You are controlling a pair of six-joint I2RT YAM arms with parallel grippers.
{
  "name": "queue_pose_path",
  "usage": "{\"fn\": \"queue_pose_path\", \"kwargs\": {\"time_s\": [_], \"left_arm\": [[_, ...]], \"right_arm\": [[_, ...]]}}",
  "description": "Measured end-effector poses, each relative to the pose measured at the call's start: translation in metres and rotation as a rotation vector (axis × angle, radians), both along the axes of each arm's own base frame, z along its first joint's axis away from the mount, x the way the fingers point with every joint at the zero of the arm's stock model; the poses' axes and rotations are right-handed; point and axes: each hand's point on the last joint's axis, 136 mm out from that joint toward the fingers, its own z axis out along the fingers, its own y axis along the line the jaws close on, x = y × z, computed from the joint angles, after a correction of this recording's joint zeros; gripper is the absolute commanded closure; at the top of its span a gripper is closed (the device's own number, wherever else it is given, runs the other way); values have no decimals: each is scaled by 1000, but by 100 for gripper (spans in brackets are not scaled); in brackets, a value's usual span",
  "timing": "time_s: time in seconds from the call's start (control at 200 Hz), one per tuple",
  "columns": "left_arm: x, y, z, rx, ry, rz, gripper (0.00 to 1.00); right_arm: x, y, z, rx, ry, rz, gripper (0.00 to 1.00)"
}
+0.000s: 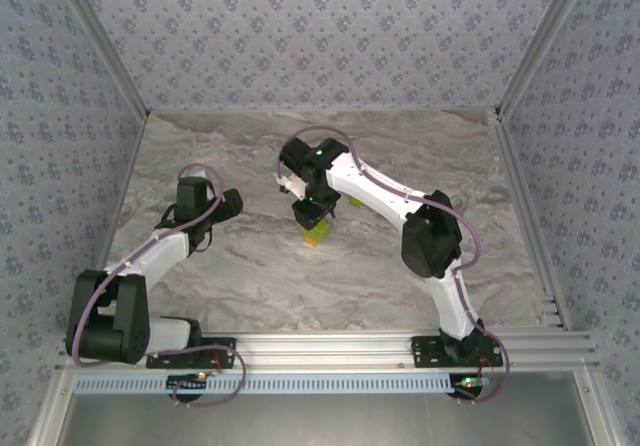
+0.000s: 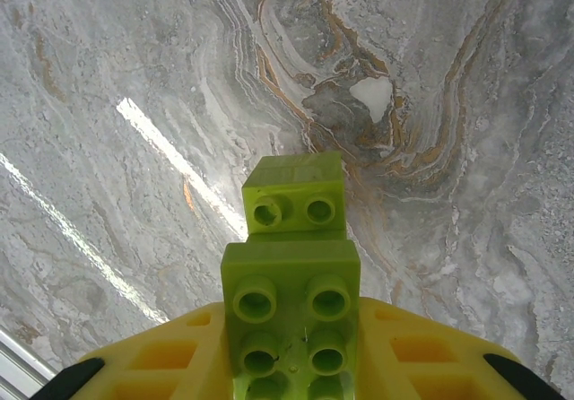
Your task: Assemble a carrot with lego
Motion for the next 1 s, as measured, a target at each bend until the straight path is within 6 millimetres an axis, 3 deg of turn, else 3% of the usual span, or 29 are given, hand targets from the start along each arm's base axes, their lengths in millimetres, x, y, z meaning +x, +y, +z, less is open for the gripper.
{"fn": "queue_pose_path", "kwargs": {"time_s": [0.999], "left_arm": [[0,0,0,3,0,-2,9]], "right_arm": [[2,8,0,3,-4,8,65]]}}
